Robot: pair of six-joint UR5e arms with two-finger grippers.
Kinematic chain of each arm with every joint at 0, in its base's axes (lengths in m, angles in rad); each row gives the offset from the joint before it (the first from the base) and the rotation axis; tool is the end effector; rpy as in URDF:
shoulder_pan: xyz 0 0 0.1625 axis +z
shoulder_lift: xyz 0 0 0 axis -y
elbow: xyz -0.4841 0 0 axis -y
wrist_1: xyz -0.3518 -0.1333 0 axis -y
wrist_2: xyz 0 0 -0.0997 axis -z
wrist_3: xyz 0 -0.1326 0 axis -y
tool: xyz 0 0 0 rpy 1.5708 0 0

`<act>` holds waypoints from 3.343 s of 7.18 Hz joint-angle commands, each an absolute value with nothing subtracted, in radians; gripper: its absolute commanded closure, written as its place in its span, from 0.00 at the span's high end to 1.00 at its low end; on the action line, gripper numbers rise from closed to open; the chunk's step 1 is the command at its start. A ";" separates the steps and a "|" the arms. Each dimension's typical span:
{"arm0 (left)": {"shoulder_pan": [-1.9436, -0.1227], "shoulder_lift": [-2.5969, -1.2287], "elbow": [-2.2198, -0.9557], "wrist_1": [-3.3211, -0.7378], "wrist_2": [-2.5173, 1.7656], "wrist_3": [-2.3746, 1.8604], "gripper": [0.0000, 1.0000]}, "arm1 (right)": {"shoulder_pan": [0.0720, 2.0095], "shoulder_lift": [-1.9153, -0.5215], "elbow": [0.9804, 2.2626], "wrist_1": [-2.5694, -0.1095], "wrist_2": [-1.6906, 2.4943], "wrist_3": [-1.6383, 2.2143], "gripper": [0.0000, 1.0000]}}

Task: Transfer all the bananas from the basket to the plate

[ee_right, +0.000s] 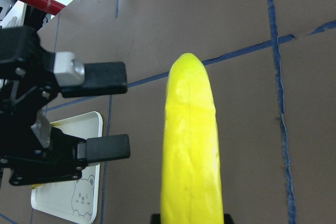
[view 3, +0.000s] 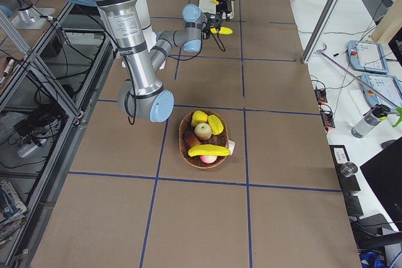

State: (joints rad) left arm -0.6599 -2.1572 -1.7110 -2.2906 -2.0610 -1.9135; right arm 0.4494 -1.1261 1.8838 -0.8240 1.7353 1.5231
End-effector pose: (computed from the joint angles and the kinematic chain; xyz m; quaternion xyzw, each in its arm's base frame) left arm 0.4774 -0.4602 0.2476 -0.0782 0.6627 -0.2087 0.7150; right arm -0.4928 -0.3616 0.2669 0.1094 -0.6748 0.0902 0.7243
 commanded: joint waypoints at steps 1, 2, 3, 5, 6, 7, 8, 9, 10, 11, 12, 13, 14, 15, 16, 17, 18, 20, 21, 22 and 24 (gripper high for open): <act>-0.638 -2.193 -1.697 -2.290 -2.034 -1.968 0.99 | 0.448 -1.126 1.884 -0.824 1.733 1.523 0.08; -0.606 -2.201 -1.694 -2.289 -1.993 -1.973 0.99 | 0.448 -1.126 1.885 -0.824 1.733 1.523 0.08; -0.582 -2.206 -1.694 -2.287 -1.947 -1.974 0.99 | 0.448 -1.126 1.885 -0.824 1.733 1.523 0.08; -0.558 -2.210 -1.690 -2.286 -1.925 -1.974 0.89 | 0.448 -1.126 1.887 -0.824 1.733 1.525 0.09; -0.558 -2.210 -1.689 -2.286 -1.925 -1.974 0.64 | 0.448 -1.126 1.888 -0.822 1.733 1.523 0.10; -0.557 -2.210 -1.687 -2.287 -1.927 -1.974 0.30 | 0.448 -1.124 1.888 -0.822 1.735 1.523 0.17; -0.557 -2.210 -1.689 -2.289 -1.927 -1.974 0.03 | 0.448 -1.112 1.887 -0.824 1.733 1.529 0.55; -0.558 -2.207 -1.695 -2.289 -1.927 -1.974 0.00 | 0.449 -1.109 1.887 -0.825 1.726 1.531 0.99; -0.561 -2.204 -1.704 -2.287 -1.927 -1.973 0.00 | 0.449 -1.108 1.885 -0.830 1.724 1.529 1.00; -0.568 -2.201 -1.707 -2.289 -1.928 -1.967 0.00 | 0.460 -1.108 1.885 -0.837 1.727 1.528 1.00; -0.578 -2.195 -1.707 -2.289 -1.933 -1.959 0.00 | 0.474 -1.108 1.885 -0.856 1.735 1.526 1.00; -0.592 -2.162 -1.707 -2.290 -1.934 -1.956 0.00 | 0.512 -1.108 1.888 -0.938 1.761 1.517 1.00; -0.603 -2.128 -1.703 -2.277 -1.933 -1.935 0.00 | 0.573 -1.108 1.888 -1.021 1.855 1.508 1.00; -0.638 -2.081 -1.706 -2.263 -1.933 -1.928 0.00 | 0.628 -1.109 1.891 -1.084 1.950 1.484 1.00; -0.685 -2.031 -1.704 -2.211 -1.933 -1.925 0.00 | 0.673 -1.109 1.894 -1.179 2.012 1.424 1.00; -0.751 -2.002 -1.713 -2.090 -1.931 -1.893 0.00 | 0.717 -1.112 1.914 -1.300 2.046 1.335 1.00; -0.776 -1.967 -1.753 -1.940 -1.927 -1.724 0.00 | 0.756 -1.118 1.945 -1.444 2.077 1.236 1.00; -0.823 -1.837 -1.860 -1.667 -1.922 -1.522 0.00 | 0.804 -1.120 2.028 -1.691 2.085 1.024 1.00; -0.842 -1.757 -1.850 -1.663 -1.922 -1.502 0.00 | 0.828 -1.123 2.048 -1.750 2.085 0.964 1.00; -0.847 -1.703 -1.842 -1.667 -1.924 -1.499 0.00 | 0.831 -1.126 2.048 -1.758 2.083 0.948 1.00; -0.882 -1.635 -1.833 -1.677 -1.925 -1.505 0.05 | 0.833 -1.124 2.048 -1.758 2.083 0.948 1.00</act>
